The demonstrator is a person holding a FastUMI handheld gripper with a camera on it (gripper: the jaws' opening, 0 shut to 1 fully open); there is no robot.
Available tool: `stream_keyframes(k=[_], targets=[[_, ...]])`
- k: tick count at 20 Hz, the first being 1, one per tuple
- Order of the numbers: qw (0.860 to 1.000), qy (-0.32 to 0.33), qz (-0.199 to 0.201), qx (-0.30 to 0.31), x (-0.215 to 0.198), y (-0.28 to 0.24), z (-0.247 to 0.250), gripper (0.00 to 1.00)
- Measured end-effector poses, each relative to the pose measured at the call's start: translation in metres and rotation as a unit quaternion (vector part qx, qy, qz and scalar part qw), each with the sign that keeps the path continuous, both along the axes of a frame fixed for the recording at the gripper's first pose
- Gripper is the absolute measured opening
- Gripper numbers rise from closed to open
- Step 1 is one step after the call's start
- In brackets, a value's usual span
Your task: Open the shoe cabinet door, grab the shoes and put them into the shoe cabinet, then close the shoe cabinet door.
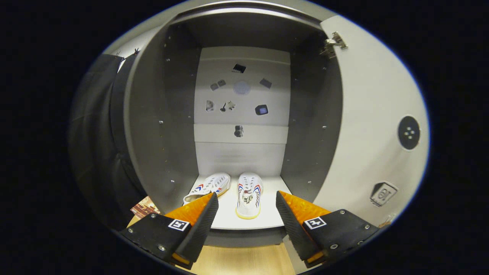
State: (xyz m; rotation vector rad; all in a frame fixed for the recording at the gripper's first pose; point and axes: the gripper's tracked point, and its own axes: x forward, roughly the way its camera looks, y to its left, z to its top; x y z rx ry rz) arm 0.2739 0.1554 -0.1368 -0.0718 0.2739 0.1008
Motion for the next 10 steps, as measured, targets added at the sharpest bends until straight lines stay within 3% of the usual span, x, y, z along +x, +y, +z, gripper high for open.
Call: stream_keyframes(k=[10], targets=[[0.997, -0.029, -0.069, 0.001, -0.144, -0.065, 0.031, 0.93]])
